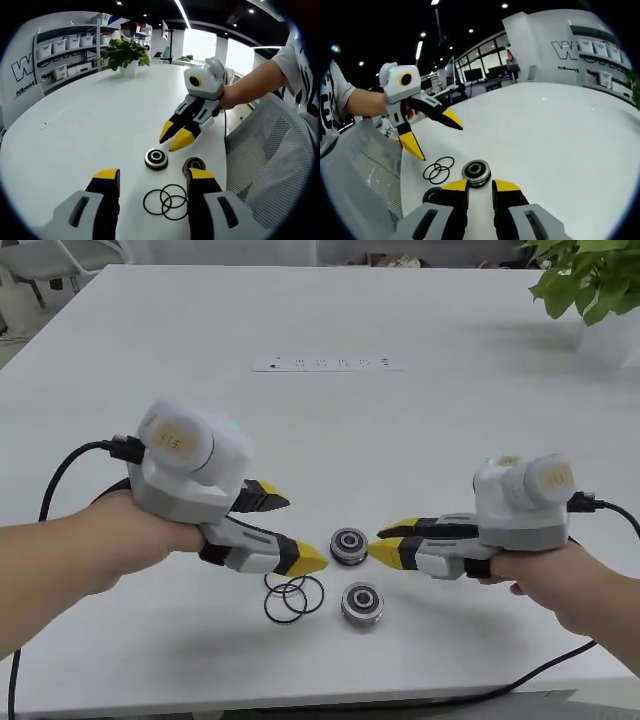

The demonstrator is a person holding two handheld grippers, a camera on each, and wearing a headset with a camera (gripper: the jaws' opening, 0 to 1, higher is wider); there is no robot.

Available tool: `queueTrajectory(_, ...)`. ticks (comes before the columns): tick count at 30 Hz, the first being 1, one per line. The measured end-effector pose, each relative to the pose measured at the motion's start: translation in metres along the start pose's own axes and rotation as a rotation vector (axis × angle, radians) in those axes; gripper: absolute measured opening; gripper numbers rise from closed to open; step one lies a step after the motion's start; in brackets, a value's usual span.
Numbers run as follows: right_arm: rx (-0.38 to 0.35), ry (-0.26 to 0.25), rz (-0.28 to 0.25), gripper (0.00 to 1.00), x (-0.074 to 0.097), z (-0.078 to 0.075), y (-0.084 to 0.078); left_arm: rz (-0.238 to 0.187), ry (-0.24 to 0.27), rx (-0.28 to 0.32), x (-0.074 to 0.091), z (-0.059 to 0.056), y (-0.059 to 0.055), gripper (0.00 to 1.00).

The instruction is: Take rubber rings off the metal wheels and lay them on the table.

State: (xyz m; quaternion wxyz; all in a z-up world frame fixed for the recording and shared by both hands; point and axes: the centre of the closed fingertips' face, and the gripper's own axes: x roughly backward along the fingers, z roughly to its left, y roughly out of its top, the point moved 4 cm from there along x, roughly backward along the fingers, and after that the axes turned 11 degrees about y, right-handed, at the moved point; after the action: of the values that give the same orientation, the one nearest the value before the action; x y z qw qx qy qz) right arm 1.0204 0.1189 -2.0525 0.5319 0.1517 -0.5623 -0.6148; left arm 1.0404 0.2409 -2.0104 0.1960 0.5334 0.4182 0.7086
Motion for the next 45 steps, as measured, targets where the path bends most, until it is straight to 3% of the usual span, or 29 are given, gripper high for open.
queueTrajectory(3,0.007,0.001,0.011,0.15,-0.001,-0.001,-0.003,-0.012,-0.014,0.061,-0.005,-0.001,0.002,0.48)
queueTrajectory(6,0.017,-0.001,0.025,0.15,-0.003,-0.001,-0.006,-0.01,-0.015,0.07,-0.008,-0.001,0.002,0.45)
queueTrajectory(29,0.067,-0.001,0.038,0.12,-0.014,0.001,-0.009,0.015,-0.058,0.05,-0.034,-0.016,-0.001,0.35)
queueTrajectory(45,0.09,-0.005,0.045,0.11,-0.014,0.002,-0.009,0.022,-0.061,0.009,-0.048,-0.019,0.002,0.25)
